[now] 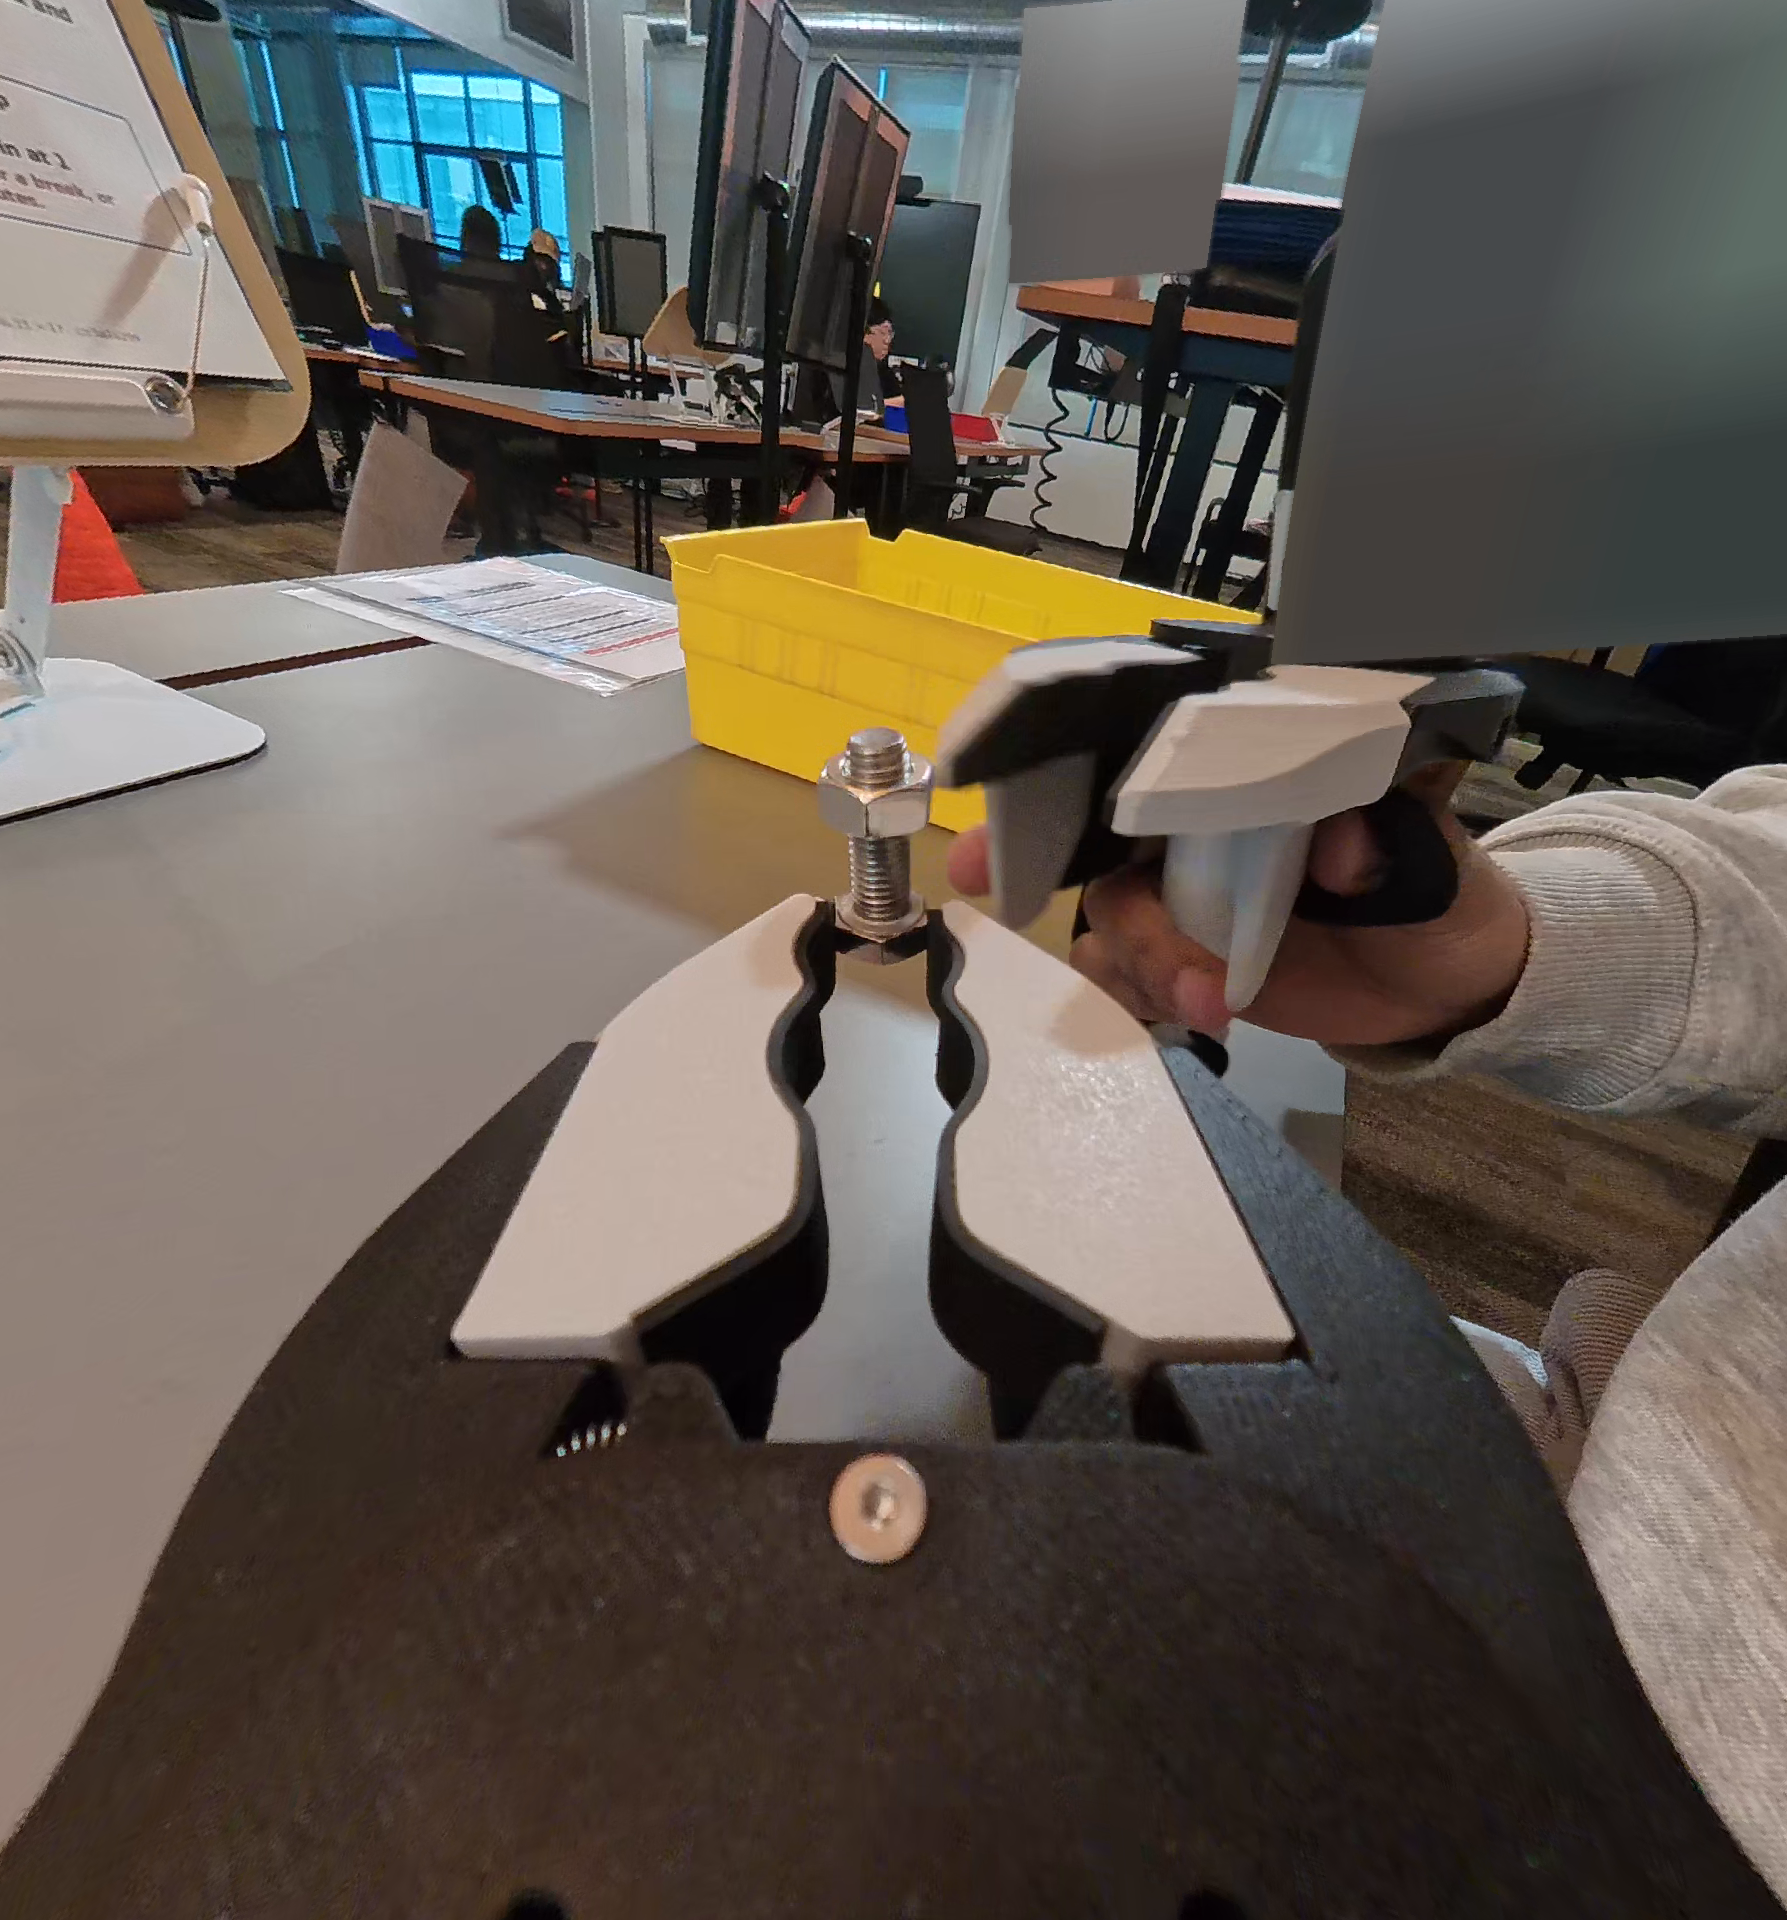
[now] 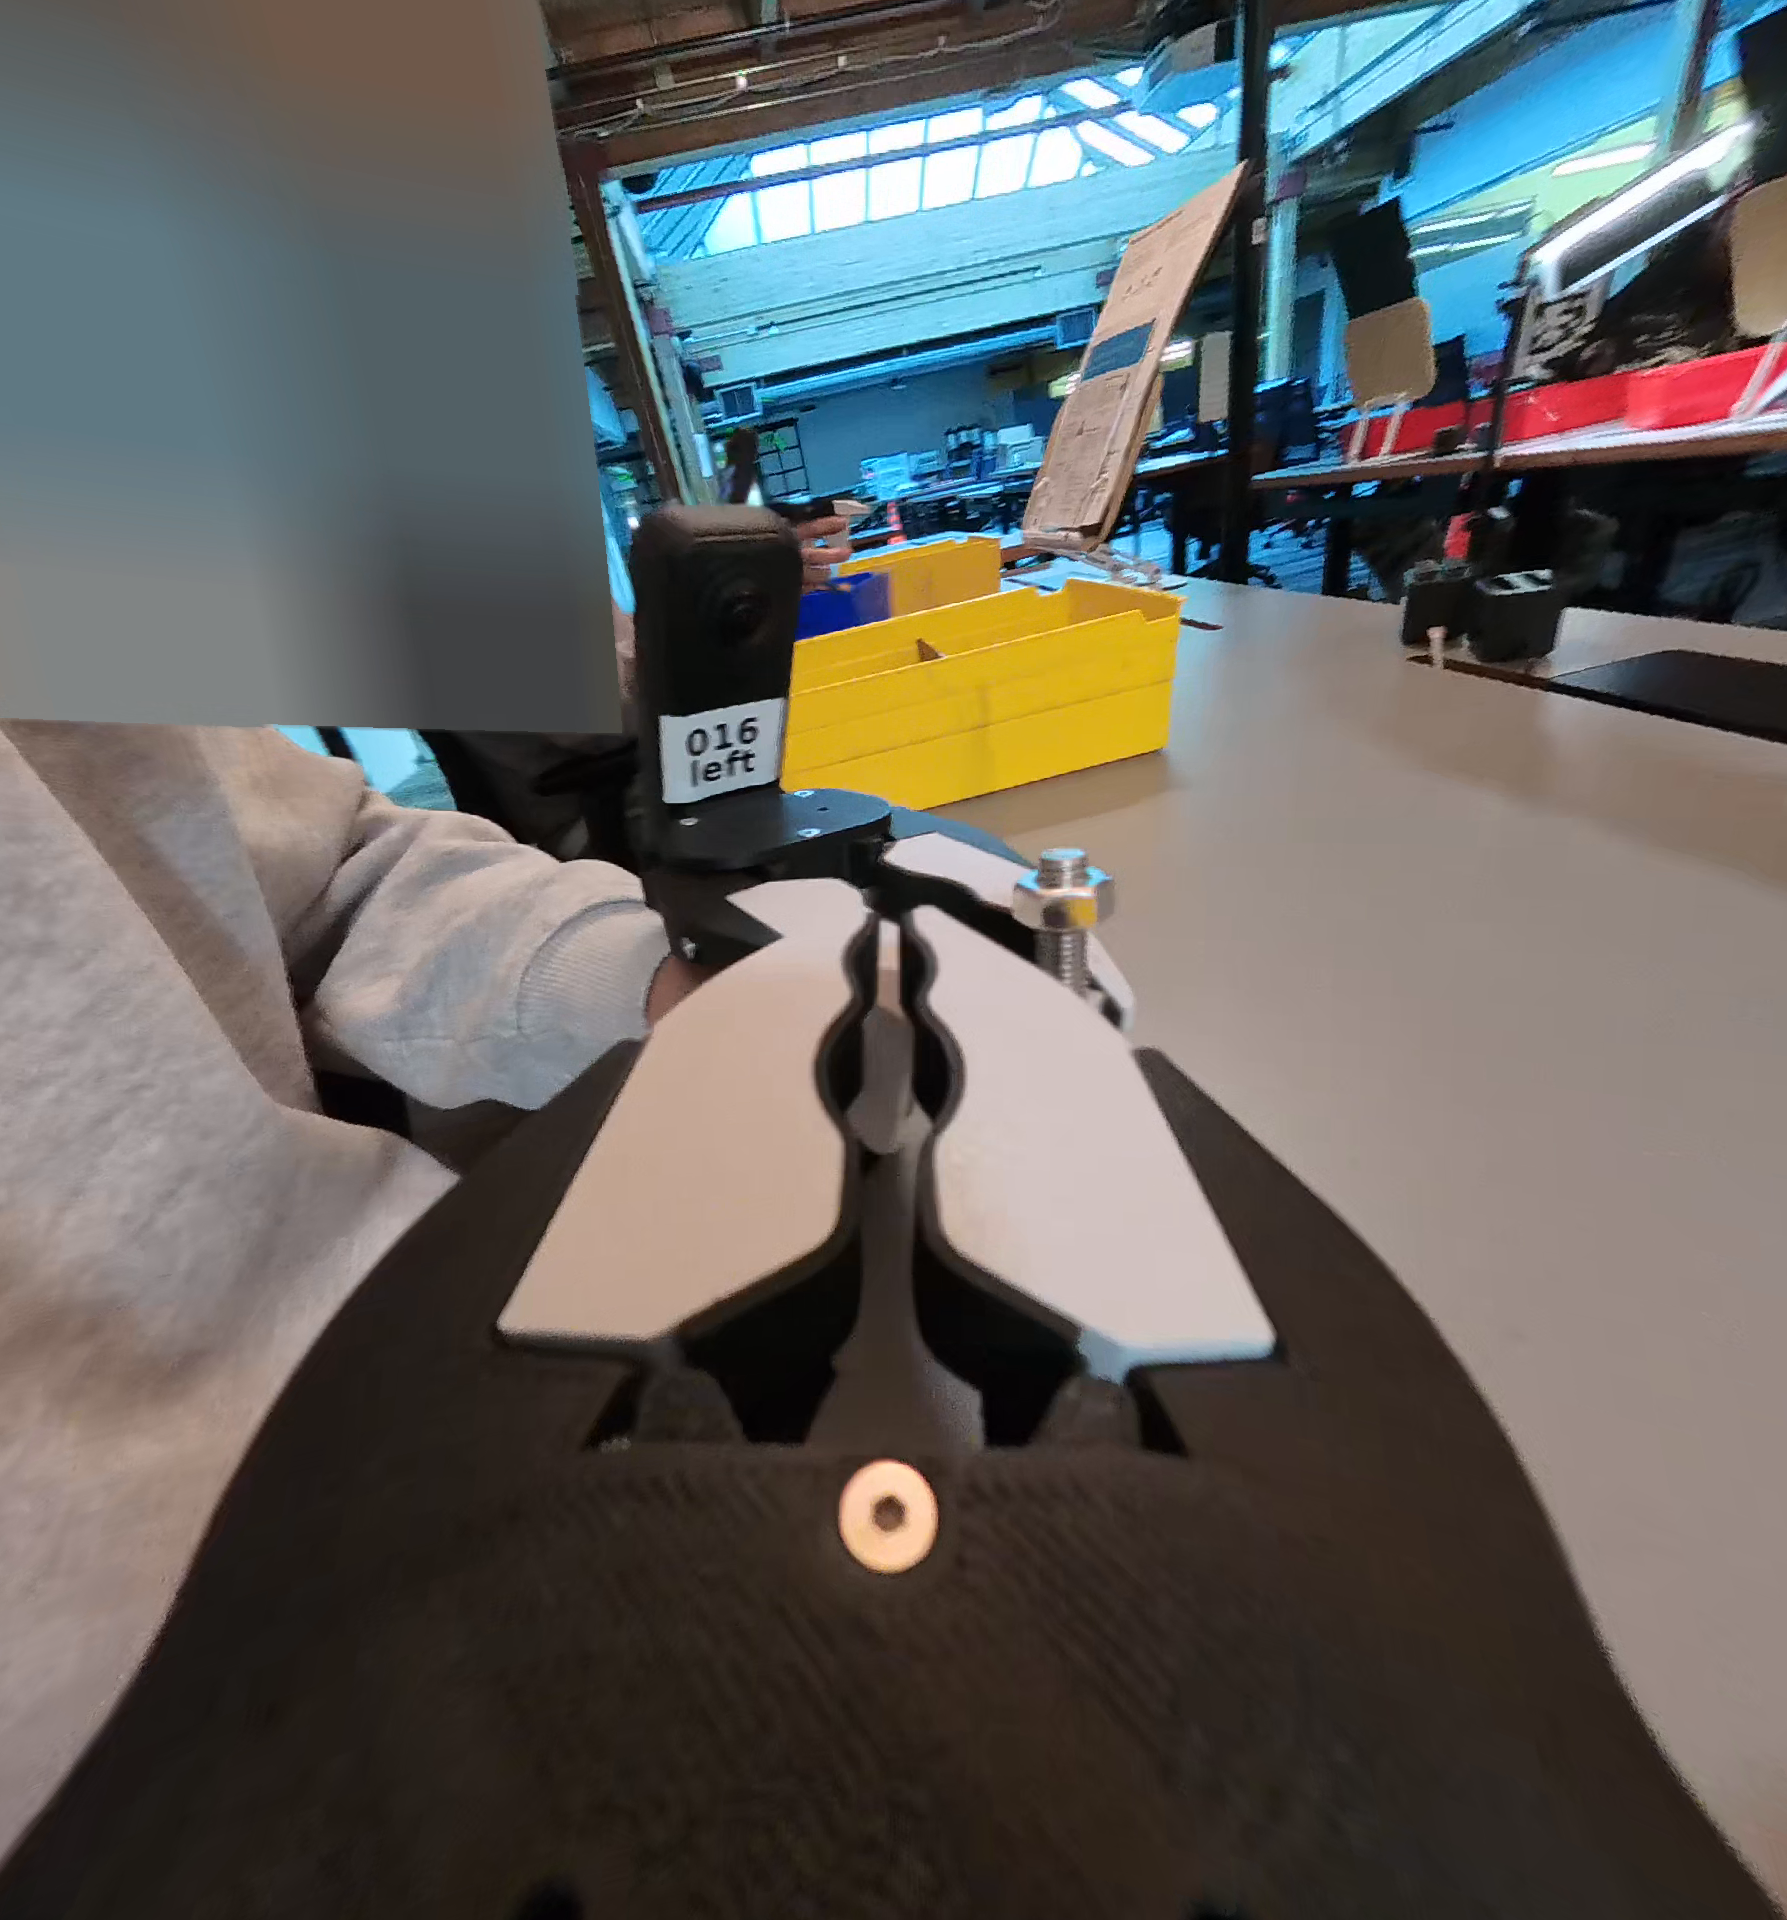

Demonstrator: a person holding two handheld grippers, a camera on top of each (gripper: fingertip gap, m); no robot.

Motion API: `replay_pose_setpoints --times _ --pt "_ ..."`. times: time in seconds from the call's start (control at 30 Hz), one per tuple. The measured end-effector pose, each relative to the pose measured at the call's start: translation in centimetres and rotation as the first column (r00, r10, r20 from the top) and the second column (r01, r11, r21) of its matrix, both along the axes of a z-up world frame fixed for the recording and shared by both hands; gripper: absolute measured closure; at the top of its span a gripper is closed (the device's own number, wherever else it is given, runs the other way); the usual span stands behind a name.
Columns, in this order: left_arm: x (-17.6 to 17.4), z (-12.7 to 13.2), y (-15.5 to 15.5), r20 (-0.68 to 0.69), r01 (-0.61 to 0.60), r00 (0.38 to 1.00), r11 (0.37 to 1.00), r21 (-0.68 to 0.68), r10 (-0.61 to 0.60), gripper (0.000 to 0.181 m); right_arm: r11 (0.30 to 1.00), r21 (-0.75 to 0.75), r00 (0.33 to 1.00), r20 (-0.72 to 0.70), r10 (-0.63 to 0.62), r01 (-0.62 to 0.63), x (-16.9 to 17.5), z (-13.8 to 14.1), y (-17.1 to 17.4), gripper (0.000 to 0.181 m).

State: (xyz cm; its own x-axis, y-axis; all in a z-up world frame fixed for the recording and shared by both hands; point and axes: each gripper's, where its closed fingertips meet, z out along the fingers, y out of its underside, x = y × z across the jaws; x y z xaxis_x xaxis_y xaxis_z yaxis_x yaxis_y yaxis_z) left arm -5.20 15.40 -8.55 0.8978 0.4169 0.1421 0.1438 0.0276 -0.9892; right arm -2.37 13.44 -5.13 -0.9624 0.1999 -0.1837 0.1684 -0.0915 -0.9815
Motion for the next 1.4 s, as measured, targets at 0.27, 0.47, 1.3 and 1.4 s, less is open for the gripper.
replay_pose_setpoints --times 0.27,0.47,1.3,1.4 --pt "0.0 -0.1 0.0 -0.001 -0.001 1.000 1.000 -0.004 0.001 0.164 0.995 -0.012 0.992 -0.069 -0.103 0.102 -1.3 0.1 0.2 0.138" --pt "0.1 -0.1 0.1 -0.001 0.004 1.000 1.000 -0.007 -0.004 0.164 0.997 -0.005 0.996 -0.045 -0.079 0.079 -1.0 0.2 0.6 0.169" --pt "1.2 0.5 0.5 -0.020 0.060 0.998 0.998 0.030 -0.060 0.165 0.992 0.048 0.993 -0.014 -0.120 0.120 -2.0 -1.2 0.7 0.172" --pt "1.2 0.5 0.4 -0.022 0.058 0.998 0.998 0.031 -0.057 0.164 0.992 0.048 0.993 -0.021 -0.119 0.120 -2.0 -1.2 0.7 0.172"
